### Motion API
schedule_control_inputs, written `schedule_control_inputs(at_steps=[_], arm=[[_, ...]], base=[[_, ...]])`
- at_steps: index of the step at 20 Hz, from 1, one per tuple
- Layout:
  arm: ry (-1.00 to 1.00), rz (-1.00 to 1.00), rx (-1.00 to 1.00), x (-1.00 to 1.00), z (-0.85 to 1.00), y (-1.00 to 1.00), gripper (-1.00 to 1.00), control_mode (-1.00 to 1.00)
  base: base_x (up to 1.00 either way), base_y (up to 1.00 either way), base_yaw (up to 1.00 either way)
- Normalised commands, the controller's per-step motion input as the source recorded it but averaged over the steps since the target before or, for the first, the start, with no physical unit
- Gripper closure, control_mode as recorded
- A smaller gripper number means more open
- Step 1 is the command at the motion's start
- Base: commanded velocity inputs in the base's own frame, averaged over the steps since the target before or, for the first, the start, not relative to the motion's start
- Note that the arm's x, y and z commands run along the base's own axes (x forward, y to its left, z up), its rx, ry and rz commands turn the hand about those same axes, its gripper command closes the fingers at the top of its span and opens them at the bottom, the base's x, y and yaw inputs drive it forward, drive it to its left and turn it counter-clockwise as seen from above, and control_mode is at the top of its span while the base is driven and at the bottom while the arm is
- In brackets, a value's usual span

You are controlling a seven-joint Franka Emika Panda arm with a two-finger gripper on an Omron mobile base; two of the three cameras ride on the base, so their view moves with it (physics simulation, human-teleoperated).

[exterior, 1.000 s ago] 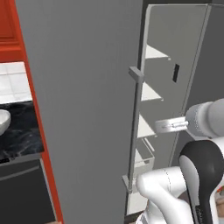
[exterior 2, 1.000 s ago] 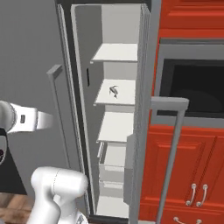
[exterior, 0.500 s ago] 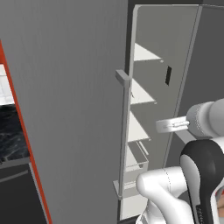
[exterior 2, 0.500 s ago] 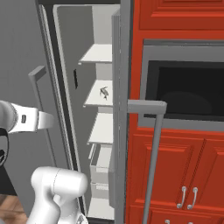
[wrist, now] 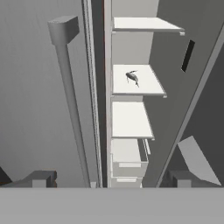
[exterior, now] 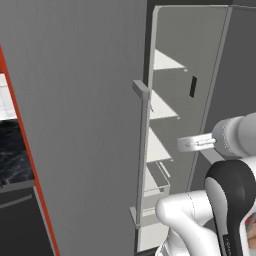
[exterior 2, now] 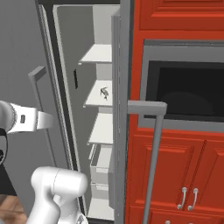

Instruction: Take the fish, mushroom, and lime from the freezer and place them in the bowl on the counter.

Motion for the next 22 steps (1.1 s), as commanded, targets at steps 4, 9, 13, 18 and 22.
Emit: schedule_control_inputs(at_steps=[4, 9, 13, 18, 22], arm=[[0.00, 0.00, 0.00, 0.00, 0.00, 0.00, -1.00, 1.00], [0.00, 0.00, 0.00, 0.00, 0.00, 0.00, -1.00, 1.00], [0.00, 0.00, 0.00, 0.00, 0.00, 0.00, -1.00, 1.00], [0.00, 0.00, 0.00, 0.00, 0.00, 0.00, -1.00, 1.00], [0.00, 0.00, 0.00, 0.00, 0.00, 0.00, -1.00, 1.00]], base=[[0.92, -0.23, -0.01], [0.96, -0.13, -0.03], [1.00, -0.03, -0.05], [1.00, -0.08, 0.00], [0.61, -0.28, 0.00]])
